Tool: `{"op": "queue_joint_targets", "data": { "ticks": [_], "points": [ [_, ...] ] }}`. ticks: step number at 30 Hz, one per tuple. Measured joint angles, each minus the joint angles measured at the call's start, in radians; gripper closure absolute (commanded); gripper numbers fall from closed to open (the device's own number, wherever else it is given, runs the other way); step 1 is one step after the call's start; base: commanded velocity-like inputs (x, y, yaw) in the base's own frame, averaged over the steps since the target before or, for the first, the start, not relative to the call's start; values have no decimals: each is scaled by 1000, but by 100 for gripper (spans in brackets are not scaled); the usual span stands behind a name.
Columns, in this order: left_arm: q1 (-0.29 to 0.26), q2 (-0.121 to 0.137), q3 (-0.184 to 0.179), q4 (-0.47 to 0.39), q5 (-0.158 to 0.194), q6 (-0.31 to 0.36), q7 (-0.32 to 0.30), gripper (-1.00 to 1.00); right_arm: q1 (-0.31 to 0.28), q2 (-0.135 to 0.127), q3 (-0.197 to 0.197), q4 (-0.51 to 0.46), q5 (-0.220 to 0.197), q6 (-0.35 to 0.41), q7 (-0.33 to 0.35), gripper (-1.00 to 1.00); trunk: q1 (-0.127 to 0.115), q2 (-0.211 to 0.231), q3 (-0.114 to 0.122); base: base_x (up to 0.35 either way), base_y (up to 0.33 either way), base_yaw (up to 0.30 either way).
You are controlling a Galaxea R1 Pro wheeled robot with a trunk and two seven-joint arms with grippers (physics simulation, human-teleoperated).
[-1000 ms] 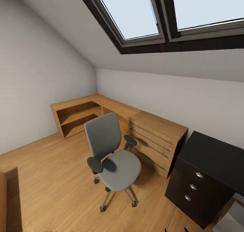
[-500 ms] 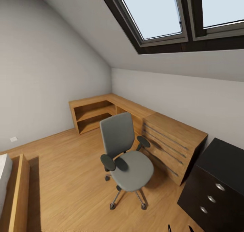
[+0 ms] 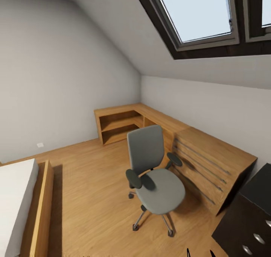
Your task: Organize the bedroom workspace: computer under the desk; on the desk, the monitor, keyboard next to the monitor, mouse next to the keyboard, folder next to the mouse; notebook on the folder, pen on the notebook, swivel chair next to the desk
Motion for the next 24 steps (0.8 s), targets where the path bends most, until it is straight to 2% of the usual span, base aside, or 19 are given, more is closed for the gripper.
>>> {"op": "queue_joint_targets", "data": {
  "ticks": [3,7,11,20,24],
  "points": [
    [0,-1,-5,1,-2,1,-7,-100,0,0,0,0,1,0,0,-100,0,0,-2,76,-208,283],
    [0,0,-40,4,-10,1,-10,-100,0,0,0,0,1,0,1,-100,0,0,-4,97,-224,282],
    [0,-1,-67,19,-13,0,-10,-100,0,-1,0,0,0,1,2,-100,0,0,-6,18,-42,278],
    [0,-4,-68,20,-13,-7,-10,-100,0,-1,0,0,1,3,3,-100,0,0,-12,1,-2,269],
    [0,-26,-69,20,-14,-70,-11,-100,0,0,0,0,1,4,4,-100,0,0,-15,0,0,264]
  ]
}}
